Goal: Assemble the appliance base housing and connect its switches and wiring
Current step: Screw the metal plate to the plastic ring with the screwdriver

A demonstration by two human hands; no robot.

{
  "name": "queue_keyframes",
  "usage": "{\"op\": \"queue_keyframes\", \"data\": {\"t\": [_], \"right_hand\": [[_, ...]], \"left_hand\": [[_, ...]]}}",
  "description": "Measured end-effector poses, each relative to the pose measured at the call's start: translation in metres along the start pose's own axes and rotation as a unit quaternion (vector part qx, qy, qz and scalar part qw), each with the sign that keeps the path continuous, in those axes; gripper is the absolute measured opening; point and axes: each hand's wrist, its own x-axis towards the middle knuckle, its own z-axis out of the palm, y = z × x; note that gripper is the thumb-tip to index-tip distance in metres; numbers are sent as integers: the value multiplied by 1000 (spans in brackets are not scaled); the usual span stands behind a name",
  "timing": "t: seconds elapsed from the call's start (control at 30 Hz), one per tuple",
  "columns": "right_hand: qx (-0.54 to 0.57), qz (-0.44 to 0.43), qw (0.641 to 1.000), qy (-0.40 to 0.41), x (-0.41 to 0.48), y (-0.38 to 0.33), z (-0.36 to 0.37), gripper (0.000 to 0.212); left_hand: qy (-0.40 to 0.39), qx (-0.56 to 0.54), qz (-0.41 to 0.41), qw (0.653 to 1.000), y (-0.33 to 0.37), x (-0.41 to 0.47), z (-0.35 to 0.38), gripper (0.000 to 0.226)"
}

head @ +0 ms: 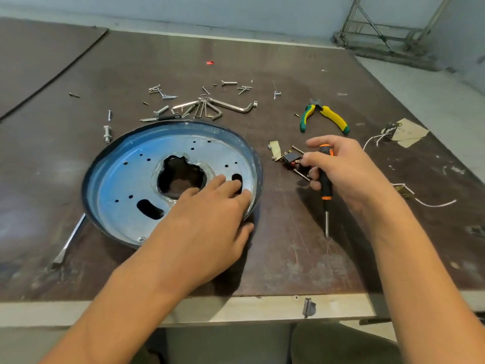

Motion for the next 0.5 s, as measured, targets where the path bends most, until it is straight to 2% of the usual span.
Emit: {"op": "queue_keyframes", "data": {"t": [0.13,0.23,0.4,0.5], "right_hand": [[-27,-10,999,26,4,4,-17,33],[-35,-17,998,45,7,6,-26,29],[-72,-34,995,53,4,8,-51,12],[-224,-61,971,57,6,12,-46,5]], "left_hand": [[-10,15,15,1000,1,1,-6,39],[9,11,26,1000,-1,0,-11,32],[105,-90,16,990,-16,-6,-29,41],[143,-160,-8,977,-29,-7,-35,40]]}}
